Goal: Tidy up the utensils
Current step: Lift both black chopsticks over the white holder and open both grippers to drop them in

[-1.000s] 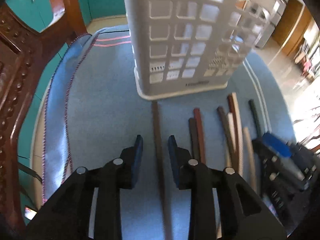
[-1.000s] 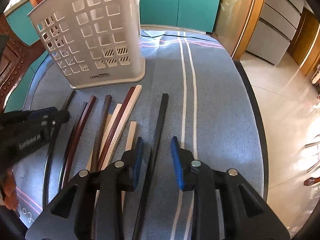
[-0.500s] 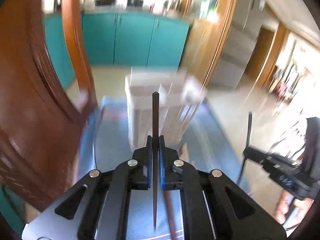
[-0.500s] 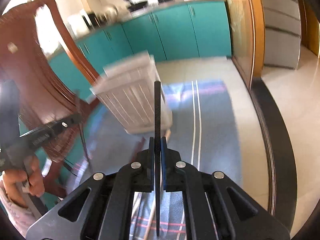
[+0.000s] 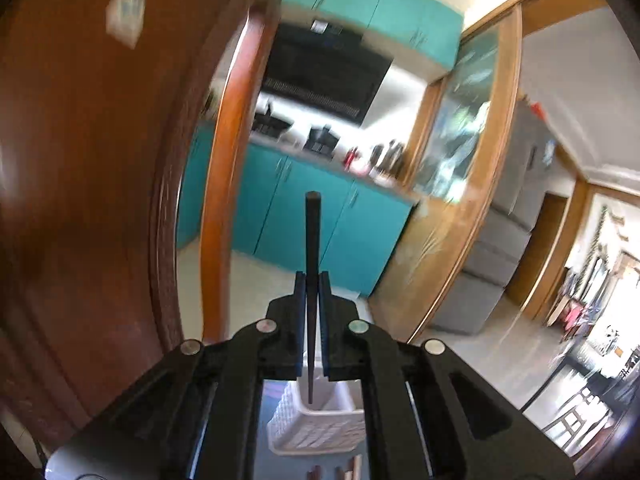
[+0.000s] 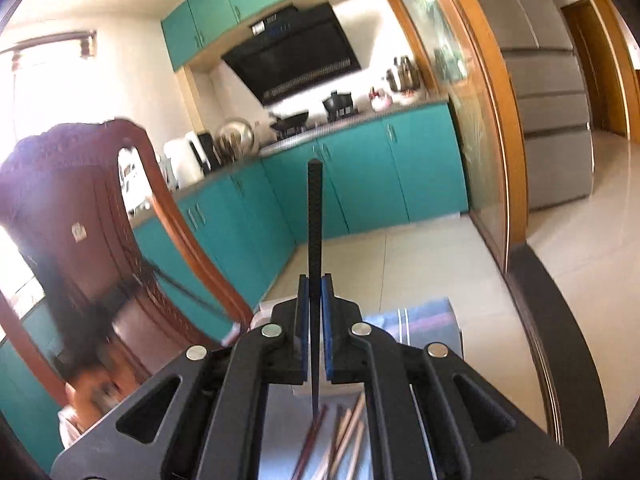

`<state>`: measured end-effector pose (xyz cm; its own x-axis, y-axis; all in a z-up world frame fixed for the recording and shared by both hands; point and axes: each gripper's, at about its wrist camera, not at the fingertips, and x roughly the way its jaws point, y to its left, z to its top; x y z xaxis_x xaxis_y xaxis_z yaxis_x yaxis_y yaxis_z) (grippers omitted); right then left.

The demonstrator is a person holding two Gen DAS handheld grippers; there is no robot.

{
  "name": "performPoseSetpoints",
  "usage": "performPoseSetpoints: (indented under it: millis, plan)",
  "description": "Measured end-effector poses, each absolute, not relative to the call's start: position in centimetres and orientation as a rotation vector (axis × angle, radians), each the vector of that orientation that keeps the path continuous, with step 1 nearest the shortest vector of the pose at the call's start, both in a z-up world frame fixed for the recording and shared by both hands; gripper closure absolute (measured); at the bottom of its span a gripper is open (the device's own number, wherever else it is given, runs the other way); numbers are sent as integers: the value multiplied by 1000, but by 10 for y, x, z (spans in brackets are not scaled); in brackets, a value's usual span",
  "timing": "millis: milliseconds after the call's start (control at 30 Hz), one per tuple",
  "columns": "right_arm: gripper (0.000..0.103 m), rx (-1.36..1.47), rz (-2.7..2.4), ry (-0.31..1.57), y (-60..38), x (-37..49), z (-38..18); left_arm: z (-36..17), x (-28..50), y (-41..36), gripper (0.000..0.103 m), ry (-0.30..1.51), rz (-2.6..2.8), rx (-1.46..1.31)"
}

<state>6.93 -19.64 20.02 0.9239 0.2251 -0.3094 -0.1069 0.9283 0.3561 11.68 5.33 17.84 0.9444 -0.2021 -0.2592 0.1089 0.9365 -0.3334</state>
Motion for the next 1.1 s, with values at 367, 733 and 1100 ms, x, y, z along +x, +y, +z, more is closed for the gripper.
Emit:
performPoseSetpoints:
  millis: [367, 733, 1100]
  plan:
    - [96, 395, 96, 88, -166, 109, 201, 121, 157, 42, 95, 453, -181, -236]
    - [96, 305, 45, 245, -149, 167, 143, 95, 105, 56, 80, 437, -189, -171]
    - [64, 292, -73, 276, -179, 84, 113, 25, 126, 56, 77, 785, -115, -144]
